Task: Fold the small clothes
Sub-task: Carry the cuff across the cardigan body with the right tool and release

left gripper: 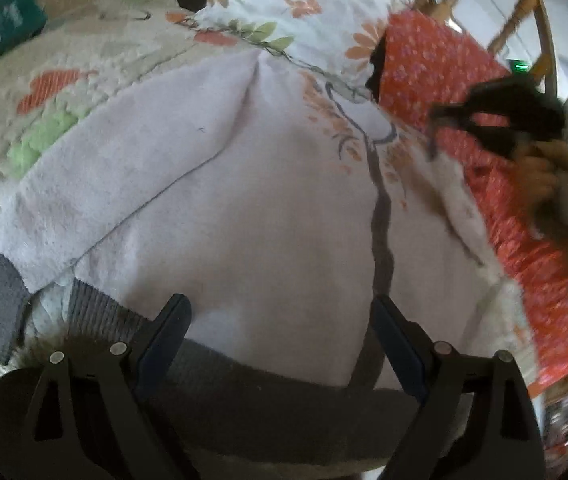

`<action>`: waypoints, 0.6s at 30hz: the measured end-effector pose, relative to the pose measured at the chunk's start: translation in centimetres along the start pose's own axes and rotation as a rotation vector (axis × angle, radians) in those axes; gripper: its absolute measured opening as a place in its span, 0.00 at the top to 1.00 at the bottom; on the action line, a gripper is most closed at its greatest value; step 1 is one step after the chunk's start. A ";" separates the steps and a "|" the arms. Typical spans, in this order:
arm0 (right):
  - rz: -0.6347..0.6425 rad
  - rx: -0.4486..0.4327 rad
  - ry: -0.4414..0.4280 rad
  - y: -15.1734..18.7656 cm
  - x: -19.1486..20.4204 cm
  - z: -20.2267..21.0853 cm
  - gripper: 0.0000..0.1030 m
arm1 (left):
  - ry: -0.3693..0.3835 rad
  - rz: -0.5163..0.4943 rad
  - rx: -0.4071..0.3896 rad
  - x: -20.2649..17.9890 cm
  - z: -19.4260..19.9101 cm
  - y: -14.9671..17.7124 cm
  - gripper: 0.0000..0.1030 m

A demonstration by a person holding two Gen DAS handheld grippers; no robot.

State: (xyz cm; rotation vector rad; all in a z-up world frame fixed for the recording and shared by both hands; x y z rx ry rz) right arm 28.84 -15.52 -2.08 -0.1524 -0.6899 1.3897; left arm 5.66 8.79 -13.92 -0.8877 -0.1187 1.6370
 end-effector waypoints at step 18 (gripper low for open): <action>0.072 0.129 0.097 0.4 4.8 -11.4 0.73 | 0.080 0.008 0.009 0.4 -0.1 0.3 0.10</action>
Point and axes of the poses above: each gripper's, at about its wrist camera, not at the fingertips, and z roughly against the way its jaws point, x to its left, y to its underside, the point moved 6 cm from there along -z, roughly the way its jaws point, and after that the axes turned 1 degree about z, right-handed, at the moved point
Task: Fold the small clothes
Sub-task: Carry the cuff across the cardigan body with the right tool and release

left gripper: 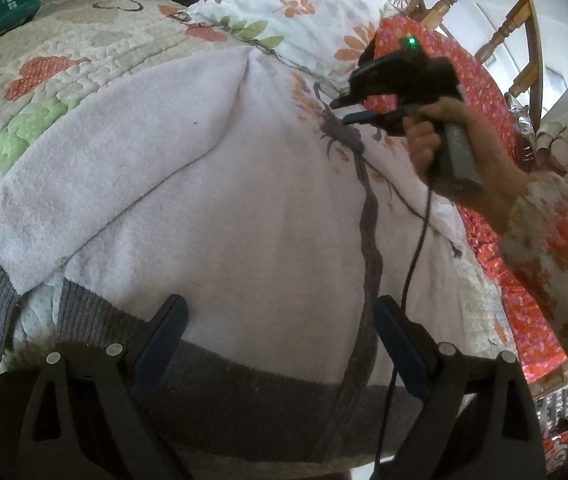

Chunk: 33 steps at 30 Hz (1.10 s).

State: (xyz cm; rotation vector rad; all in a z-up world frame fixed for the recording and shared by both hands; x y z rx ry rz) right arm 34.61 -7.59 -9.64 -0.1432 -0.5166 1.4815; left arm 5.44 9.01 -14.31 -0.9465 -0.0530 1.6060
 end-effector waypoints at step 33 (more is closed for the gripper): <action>0.385 0.486 -0.379 29.8 20.1 1.0 0.49 | -0.299 0.485 -0.361 17.2 22.7 -0.5 0.09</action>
Point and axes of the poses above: each gripper's, at about its wrist camera, not at the fingertips, and z roughly against the way its jaws point, x to its left, y to its underside, the point moved 6 cm from there along -z, roughly the way its jaws point, and after that the axes turned 1 degree about z, right-handed, at the moved point
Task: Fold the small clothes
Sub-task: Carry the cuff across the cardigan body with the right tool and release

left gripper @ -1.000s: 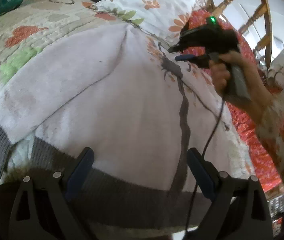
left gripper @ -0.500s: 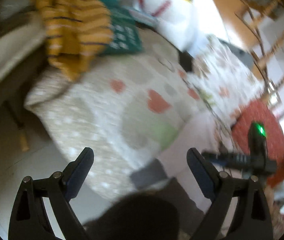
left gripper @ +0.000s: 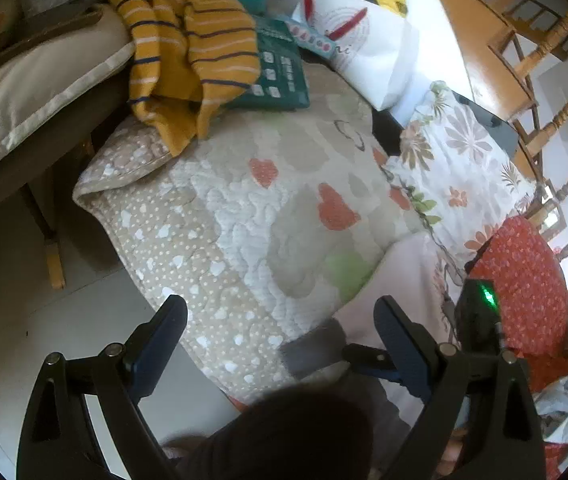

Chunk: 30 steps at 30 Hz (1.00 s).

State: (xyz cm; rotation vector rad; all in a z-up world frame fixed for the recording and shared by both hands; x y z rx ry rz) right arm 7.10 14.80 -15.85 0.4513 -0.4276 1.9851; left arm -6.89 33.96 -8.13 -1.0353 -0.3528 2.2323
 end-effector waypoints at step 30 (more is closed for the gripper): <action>-0.201 -0.398 0.620 -3.1 -27.9 31.2 0.95 | 0.057 -0.274 0.185 -12.5 -6.9 5.4 0.09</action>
Point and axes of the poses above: each gripper's, at about its wrist camera, not at the fingertips, and z roughly against the way its jaws point, x to its left, y to its underside, the point moved 6 cm from there along -z, roughly the way its jaws point, and after that the axes turned 1 degree about z, right-handed, at the moved point
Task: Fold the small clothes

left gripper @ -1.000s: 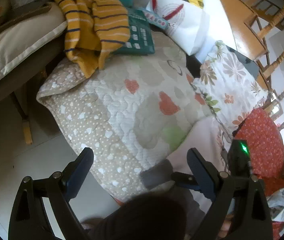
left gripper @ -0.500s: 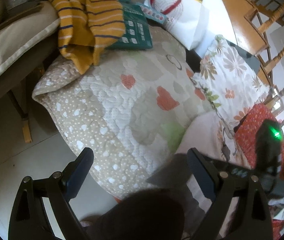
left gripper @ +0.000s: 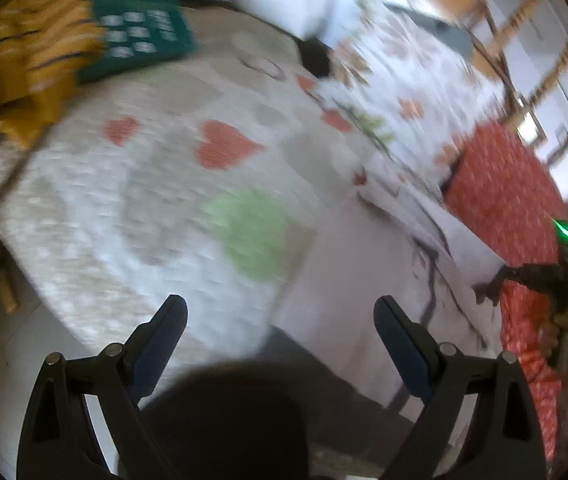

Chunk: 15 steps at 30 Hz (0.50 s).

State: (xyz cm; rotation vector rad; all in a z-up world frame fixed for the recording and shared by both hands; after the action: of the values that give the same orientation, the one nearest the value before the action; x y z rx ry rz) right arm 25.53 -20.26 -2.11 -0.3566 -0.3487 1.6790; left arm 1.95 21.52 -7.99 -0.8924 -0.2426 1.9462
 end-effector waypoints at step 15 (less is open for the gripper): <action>-0.239 -0.055 -0.054 5.4 -10.7 -4.0 0.40 | 0.155 -0.236 0.221 -9.5 -11.5 4.2 0.09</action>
State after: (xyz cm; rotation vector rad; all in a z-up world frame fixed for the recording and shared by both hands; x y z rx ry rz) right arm 23.77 -31.48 -7.62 -0.2980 -0.4604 1.4488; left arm 9.60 9.32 -13.71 -0.8242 -0.0377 1.6409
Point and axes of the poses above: each gripper's, at about its wrist camera, not at the fingertips, and z roughly against the way its jaws point, x to its left, y to its underside, the point moved 6 cm from there along -z, roughly the way its jaws point, and after that the axes turned 1 degree about z, right-handed, at the moved point
